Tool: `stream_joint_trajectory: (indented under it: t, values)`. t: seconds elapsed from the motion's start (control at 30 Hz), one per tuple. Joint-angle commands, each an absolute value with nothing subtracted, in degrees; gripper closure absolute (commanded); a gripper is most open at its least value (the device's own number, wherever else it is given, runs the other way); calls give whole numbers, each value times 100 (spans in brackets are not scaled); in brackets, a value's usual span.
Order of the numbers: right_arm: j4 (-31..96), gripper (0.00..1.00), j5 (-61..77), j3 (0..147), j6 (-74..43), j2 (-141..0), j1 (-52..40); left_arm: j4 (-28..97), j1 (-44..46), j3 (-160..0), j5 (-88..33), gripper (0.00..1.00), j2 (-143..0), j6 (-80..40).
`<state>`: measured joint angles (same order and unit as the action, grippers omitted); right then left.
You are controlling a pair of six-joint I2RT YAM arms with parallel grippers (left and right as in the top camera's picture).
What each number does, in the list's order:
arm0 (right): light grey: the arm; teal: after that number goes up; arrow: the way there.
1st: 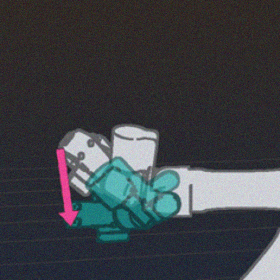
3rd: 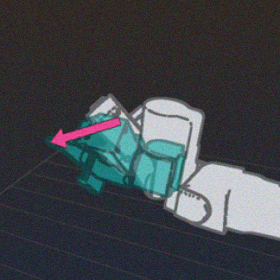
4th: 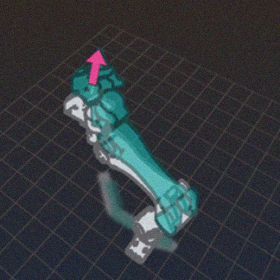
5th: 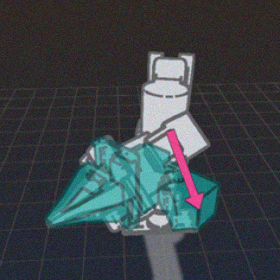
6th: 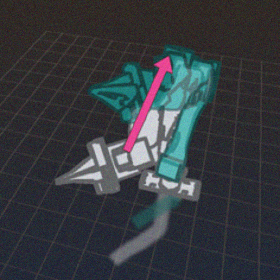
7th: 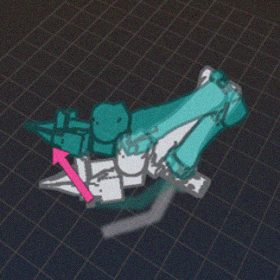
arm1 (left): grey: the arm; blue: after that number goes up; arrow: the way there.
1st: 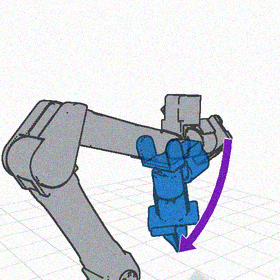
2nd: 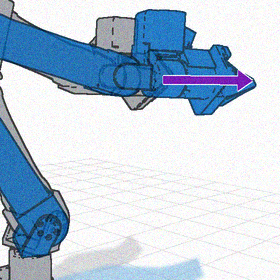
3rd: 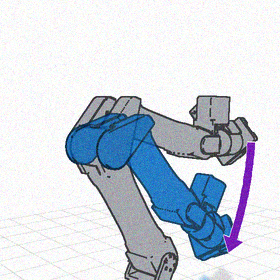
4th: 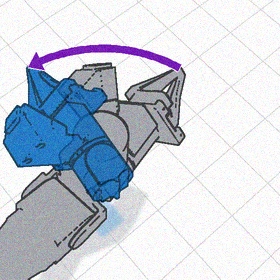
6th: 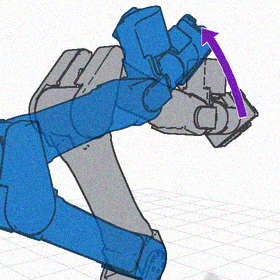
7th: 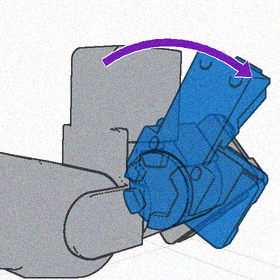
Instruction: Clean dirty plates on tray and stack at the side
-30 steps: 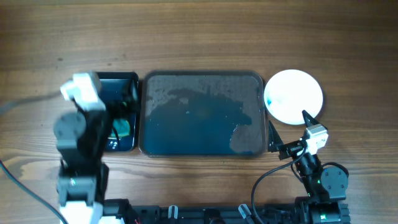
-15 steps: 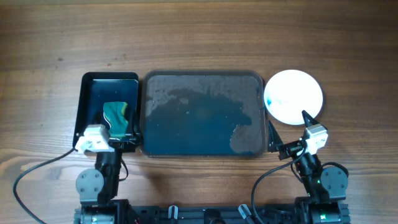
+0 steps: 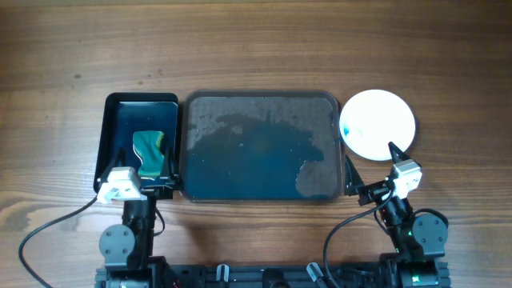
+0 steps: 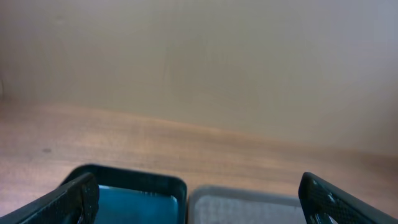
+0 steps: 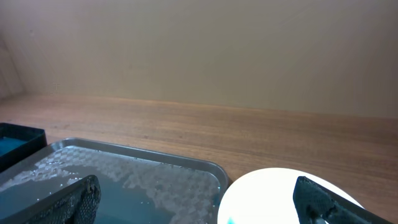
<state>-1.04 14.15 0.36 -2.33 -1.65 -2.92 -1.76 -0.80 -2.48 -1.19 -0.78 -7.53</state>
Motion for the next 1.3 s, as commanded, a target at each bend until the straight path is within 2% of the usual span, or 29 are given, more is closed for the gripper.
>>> stream_joint_trajectory:
  t: [0.0, 0.17, 1.27]
  values:
    - [-119, 0, 1509, 30, -316, -139, -322, -150, -73, -32, -207, 0, -16, -622]
    - [-119, 0, 1509, 30, -316, -141, -322, 447, -73, -32, -270, 0, -16, -703]
    - [-119, 0, 1509, 30, -316, -141, -322, 432, -73, -32, -270, 0, -27, -701]
